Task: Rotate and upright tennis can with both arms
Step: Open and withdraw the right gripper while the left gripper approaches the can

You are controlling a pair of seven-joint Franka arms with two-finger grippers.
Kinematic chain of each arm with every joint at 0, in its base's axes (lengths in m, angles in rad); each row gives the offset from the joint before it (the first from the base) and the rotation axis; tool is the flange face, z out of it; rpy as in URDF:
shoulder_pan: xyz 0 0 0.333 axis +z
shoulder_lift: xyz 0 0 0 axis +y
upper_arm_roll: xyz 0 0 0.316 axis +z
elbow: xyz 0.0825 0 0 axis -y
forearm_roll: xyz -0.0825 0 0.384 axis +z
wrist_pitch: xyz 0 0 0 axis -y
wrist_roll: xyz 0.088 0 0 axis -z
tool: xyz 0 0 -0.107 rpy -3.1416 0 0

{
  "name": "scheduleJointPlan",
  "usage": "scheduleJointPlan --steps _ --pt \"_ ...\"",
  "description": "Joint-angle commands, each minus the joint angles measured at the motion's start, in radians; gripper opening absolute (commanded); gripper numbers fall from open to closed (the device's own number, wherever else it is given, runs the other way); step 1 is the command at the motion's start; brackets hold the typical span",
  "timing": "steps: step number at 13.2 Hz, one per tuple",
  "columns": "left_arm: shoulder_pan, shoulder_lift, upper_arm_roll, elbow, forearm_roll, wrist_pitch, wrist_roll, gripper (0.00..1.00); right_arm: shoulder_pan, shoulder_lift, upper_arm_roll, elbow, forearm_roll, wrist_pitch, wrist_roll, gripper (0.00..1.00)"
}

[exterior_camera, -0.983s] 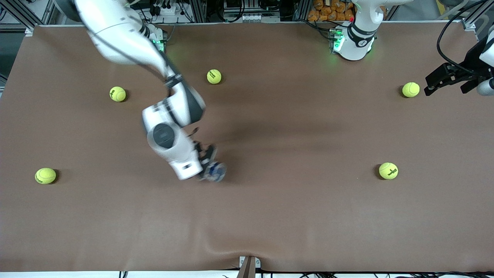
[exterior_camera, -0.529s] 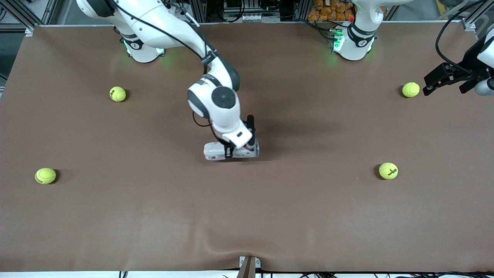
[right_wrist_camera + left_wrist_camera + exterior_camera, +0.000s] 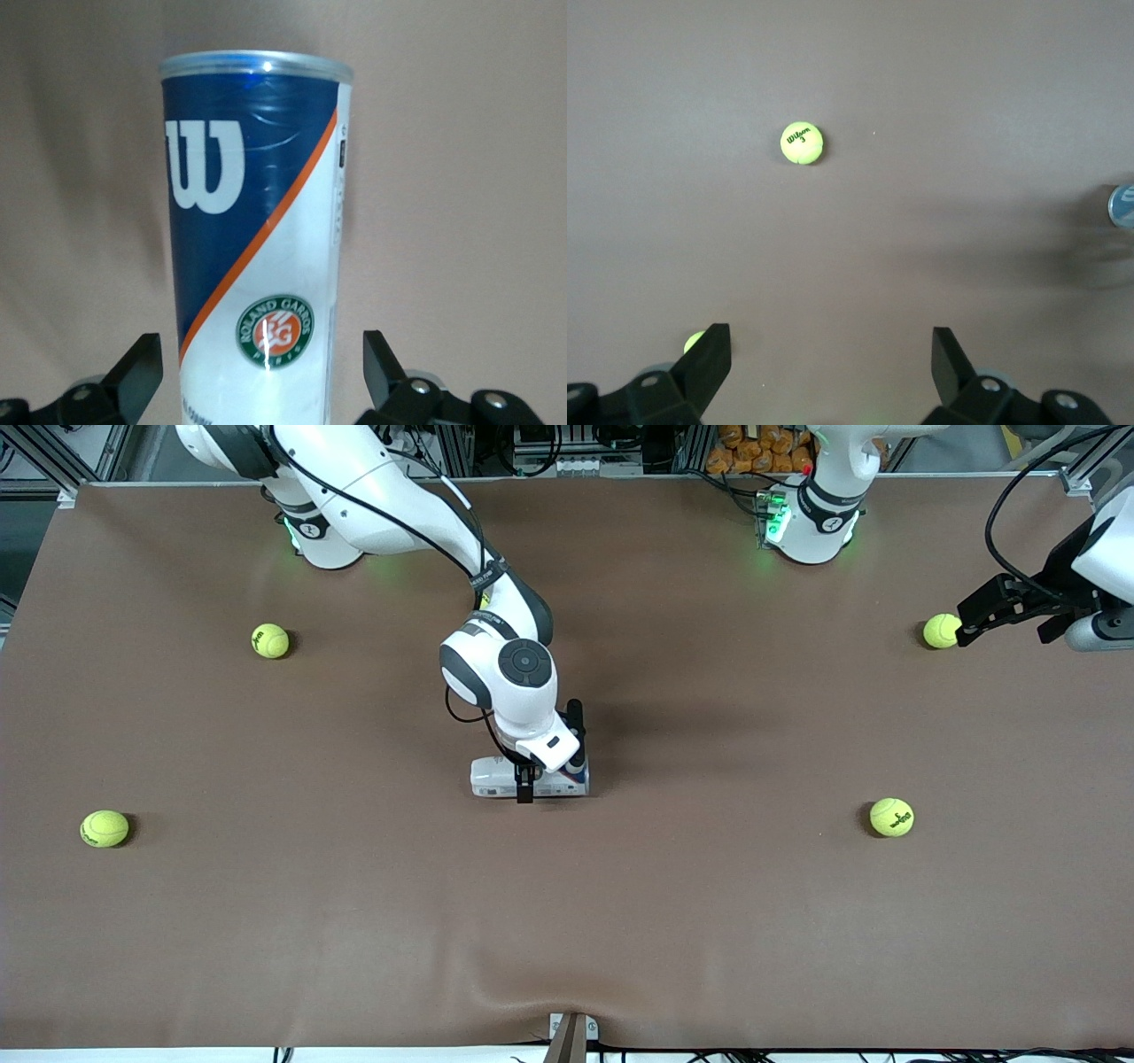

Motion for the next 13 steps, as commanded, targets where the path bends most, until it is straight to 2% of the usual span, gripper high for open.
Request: scheduleJointPlan --steps 1,6,9,11,13 --pt "0.015 0.023 0.002 0.014 -0.018 -0.029 0.001 1.0 -0.003 -0.043 0.008 0.002 -0.017 -0.017 0.026 1.0" --pt "0.01 0.075 0.008 0.014 -0.015 -0.043 0.01 1.0 -0.017 -0.173 0.003 -0.004 -0.01 -0.178 0.221 1.0" --pt "-0.003 0.085 -0.001 0.014 -0.027 -0.06 0.009 1.0 -0.129 -0.215 -0.008 -0.007 -0.007 -0.21 0.334 1.0" --pt "-0.004 0.099 -0.001 0.014 -0.073 -0.06 0.012 1.0 -0.167 -0.229 -0.008 -0.012 -0.004 -0.253 0.445 1.0" --pt "0.01 0.148 0.0 0.015 -0.197 -0.057 0.033 1.0 -0.222 -0.229 -0.006 -0.01 0.0 -0.25 0.557 1.0"
